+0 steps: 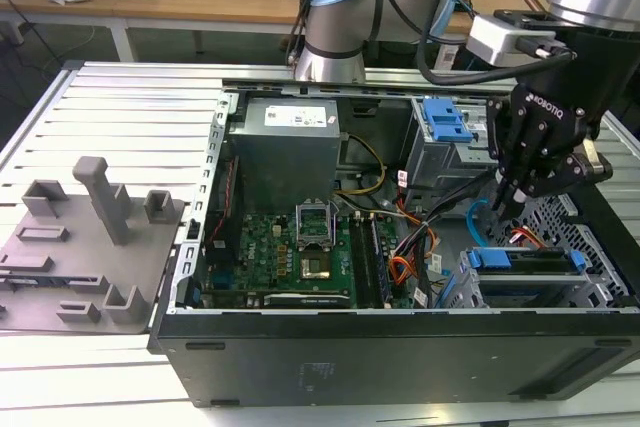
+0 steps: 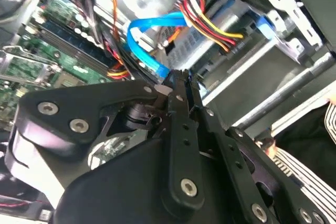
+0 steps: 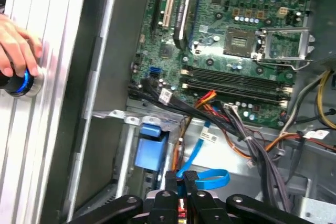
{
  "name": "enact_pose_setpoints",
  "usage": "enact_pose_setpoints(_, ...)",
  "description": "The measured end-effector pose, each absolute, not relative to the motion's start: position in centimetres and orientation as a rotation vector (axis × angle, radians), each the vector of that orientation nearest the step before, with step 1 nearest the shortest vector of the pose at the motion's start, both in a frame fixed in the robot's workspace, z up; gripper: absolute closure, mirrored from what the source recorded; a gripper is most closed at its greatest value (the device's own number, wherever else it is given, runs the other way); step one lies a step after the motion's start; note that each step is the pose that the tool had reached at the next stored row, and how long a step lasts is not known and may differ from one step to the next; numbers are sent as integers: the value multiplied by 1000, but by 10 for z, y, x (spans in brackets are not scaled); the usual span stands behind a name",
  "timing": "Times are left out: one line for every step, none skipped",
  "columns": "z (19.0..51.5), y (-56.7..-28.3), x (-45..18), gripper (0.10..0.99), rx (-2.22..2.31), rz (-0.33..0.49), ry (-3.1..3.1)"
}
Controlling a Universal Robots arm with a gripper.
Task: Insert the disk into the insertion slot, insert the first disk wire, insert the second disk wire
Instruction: 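Insert the second disk wire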
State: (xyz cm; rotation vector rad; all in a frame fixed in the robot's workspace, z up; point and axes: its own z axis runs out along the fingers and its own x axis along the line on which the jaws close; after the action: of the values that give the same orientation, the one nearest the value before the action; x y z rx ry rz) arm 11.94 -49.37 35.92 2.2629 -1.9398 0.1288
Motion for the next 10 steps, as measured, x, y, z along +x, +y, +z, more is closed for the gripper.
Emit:
enact_pose_setpoints(359,-502,119,925,2263,129,-1940)
enact_pose_setpoints(359,-505,119,925,2265,126,-1941)
enact_pose_setpoints(358,-508,119,925,2271,117,-1946)
enact_pose_setpoints(358,-512,119,925,2291,85,-1962)
enact_pose_setpoints(358,-513,119,925,2305,64,-1974)
enact_pose_setpoints(358,-514,119,925,2315,47,-1982)
enact_pose_setpoints(358,-515,119,925,2333,17,-1997)
enact_pose_setpoints(358,-516,119,925,2341,2,-2005)
enact_pose_setpoints(358,-517,119,925,2347,-10,-2011)
enact_pose_setpoints(358,-518,119,925,2356,-32,-2027)
